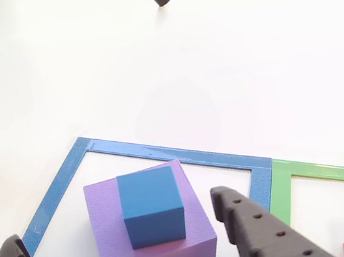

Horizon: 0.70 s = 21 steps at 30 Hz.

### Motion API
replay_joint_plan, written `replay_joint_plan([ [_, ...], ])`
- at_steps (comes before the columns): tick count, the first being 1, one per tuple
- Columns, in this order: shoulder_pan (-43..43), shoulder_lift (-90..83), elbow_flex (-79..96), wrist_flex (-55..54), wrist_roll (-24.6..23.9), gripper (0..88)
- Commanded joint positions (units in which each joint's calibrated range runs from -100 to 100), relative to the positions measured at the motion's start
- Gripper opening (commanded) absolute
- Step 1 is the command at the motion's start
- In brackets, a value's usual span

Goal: Tower of hanoi

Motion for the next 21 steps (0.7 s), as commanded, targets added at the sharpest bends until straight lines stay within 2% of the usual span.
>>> replay_joint_plan([
  [1, 0.5, 1.6, -3.0, -2.2, 0.0, 35.6],
  [12, -0.8, 7.6, -9.0, -2.6, 0.0, 34.5],
  [21, -2.1, 8.1, -9.0, -2.5, 0.0, 26.7],
])
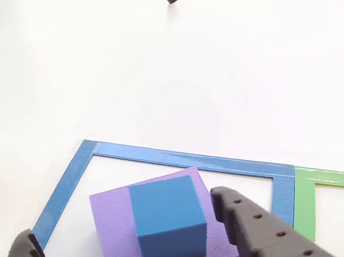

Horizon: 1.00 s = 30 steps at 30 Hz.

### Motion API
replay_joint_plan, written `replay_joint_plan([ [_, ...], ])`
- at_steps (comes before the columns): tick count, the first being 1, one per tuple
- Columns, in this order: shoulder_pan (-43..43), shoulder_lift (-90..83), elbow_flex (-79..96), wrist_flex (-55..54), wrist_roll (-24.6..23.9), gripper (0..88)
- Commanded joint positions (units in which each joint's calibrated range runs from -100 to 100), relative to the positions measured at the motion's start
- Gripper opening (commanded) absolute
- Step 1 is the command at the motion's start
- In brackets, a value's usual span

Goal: Tower of hanoi

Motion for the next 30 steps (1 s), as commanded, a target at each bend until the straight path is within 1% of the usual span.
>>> replay_joint_plan([
  [1, -0.9, -0.6, -0.8, -1.2, 0.0, 25.7],
  [4, -1.5, -0.6, -0.6, -1.1, 0.0, 24.6],
  [8, -2.1, -0.6, -0.5, -0.7, 0.0, 19.1],
  [18, -2.9, -0.6, 0.6, -0.5, 0.0, 8.5],
  [24, -3.1, -0.6, 0.6, -0.4, 0.0, 4.8],
  [30, -3.2, -1.7, 0.6, 0.0, 0.0, 3.2],
])
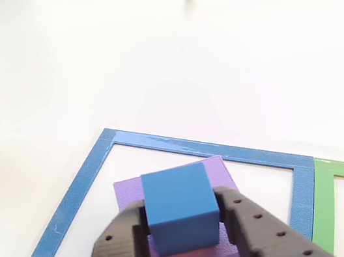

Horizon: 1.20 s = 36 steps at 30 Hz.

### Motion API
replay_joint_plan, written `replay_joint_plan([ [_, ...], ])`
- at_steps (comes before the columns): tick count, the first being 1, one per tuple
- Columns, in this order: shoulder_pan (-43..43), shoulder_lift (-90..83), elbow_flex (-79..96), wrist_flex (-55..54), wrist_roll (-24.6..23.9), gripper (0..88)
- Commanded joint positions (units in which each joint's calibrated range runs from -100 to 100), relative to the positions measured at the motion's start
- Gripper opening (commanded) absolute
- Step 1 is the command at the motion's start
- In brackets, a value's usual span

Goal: Tower of hanoi

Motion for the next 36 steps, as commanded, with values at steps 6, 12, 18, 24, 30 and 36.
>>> replay_joint_plan([
  [6, -0.4, -13.4, 2.0, 10.0, 0.5, 2.5],
  [12, 2.1, -34.5, 5.4, 29.7, 0.5, 2.2],
  [18, 6.0, -54.7, -1.4, 58.7, 0.5, 2.4],
  [24, 8.4, -70.5, -27.3, 104.3, 0.5, 2.4],
  [30, 16.3, -70.7, -55.4, 134.3, 0.5, 2.5],
  [36, 28.7, -68.8, -68.0, 144.2, 0.5, 2.5],
])
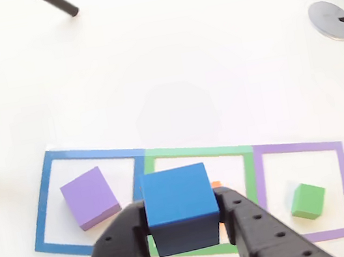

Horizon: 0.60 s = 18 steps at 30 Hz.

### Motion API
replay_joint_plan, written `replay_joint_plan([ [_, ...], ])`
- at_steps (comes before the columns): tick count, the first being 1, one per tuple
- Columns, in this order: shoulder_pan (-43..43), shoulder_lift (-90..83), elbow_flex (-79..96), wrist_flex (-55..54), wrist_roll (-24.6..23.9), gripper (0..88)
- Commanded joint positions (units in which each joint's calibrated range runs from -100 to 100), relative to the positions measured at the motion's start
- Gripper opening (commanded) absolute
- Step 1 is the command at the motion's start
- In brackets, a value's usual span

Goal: Tower of hanoi

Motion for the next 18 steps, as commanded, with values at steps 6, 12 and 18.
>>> replay_joint_plan([
  [6, 18.0, 0.7, -9.9, 5.7, 0.0, 2.3],
  [12, 25.7, 0.6, -9.9, 6.6, 0.0, 2.3],
  [18, 31.1, 0.0, -9.8, 7.0, 0.0, 2.2],
])
